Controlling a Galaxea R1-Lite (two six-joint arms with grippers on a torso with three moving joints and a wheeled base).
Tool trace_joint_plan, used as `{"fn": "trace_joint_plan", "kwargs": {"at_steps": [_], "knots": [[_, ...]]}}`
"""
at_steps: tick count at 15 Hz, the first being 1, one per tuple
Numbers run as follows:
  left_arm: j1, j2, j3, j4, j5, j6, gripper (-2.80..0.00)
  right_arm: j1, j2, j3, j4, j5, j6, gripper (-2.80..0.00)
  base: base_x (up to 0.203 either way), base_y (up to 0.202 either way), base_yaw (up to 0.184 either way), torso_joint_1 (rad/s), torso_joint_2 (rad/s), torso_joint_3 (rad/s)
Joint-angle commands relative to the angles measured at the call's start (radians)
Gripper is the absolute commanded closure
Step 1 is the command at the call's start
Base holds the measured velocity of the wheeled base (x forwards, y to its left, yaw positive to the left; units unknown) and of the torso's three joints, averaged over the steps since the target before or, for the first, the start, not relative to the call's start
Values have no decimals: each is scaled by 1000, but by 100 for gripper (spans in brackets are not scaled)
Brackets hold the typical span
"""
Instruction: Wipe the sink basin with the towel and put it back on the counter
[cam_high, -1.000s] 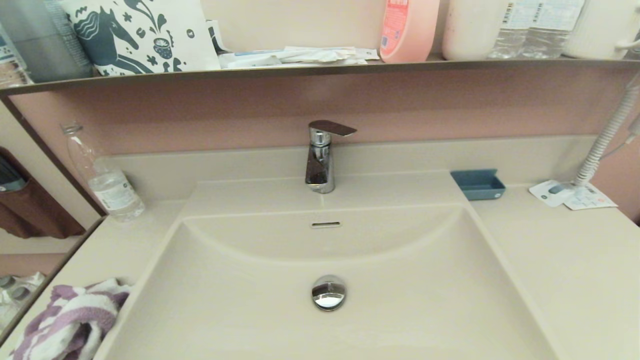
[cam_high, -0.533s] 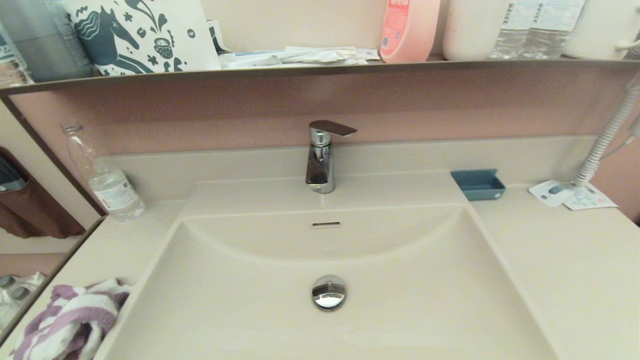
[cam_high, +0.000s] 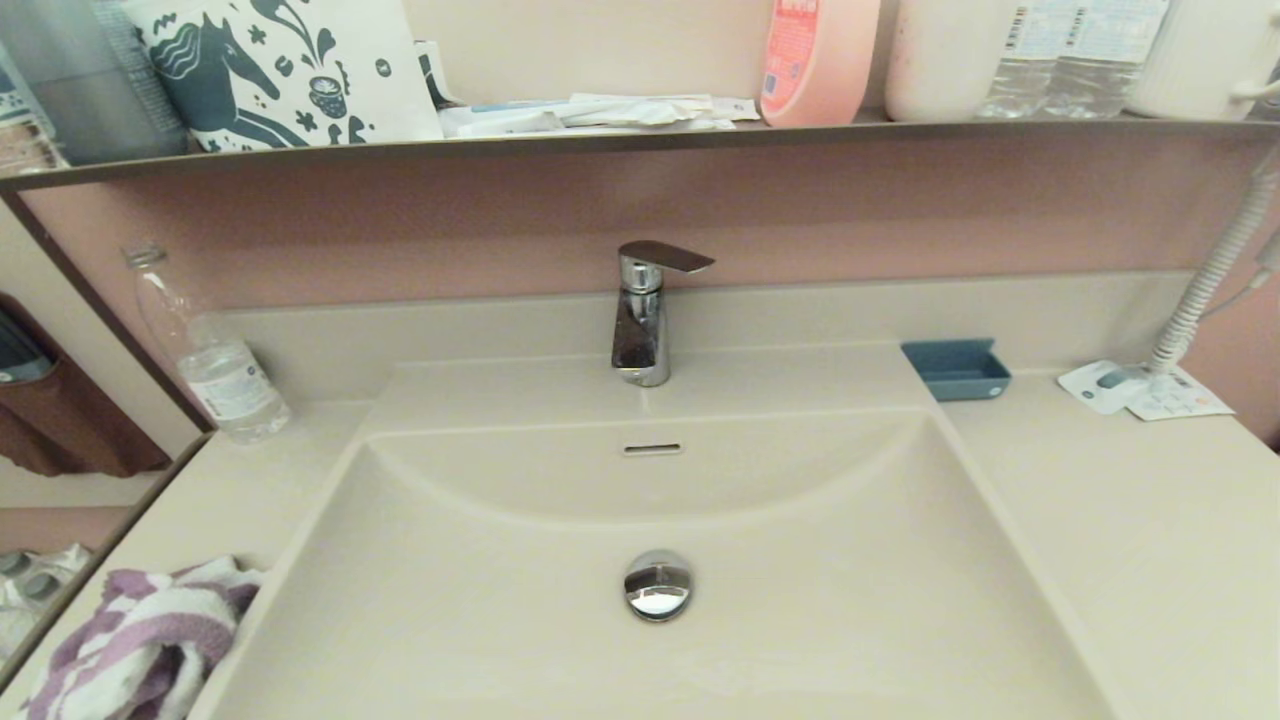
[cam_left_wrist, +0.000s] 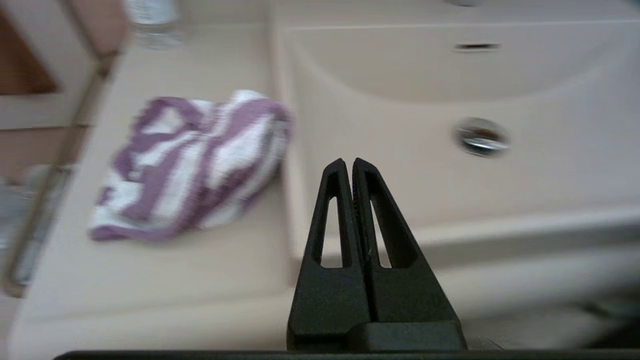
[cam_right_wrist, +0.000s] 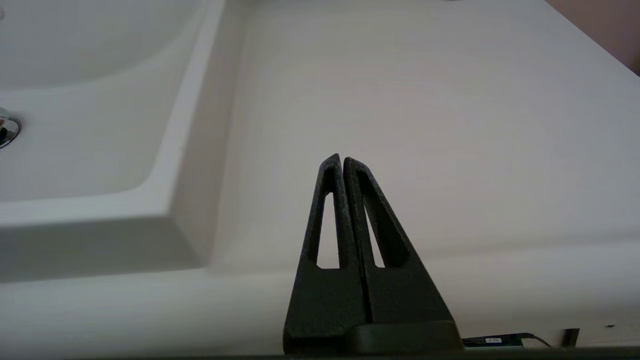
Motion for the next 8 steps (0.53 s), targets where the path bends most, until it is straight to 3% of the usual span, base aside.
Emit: {"fn": "trace_joint_plan", "kwargs": {"at_steps": [1,3,6,8], "knots": [[3,-44,206,-213,90,20,0,0,1,0,0,0,1,0,0,0,0,0,0,0],[3,-48,379,-386,120,59,0,1,1,0,0,0,0,0,0,0,0,0,0,0],[4,-50,575,-645,93,127,0,0,1,0,0,0,-1,0,0,0,0,0,0,0],[4,-50,599,-660,42,143,0,0,1,0,0,0,1,0,0,0,0,0,0,0]]}}
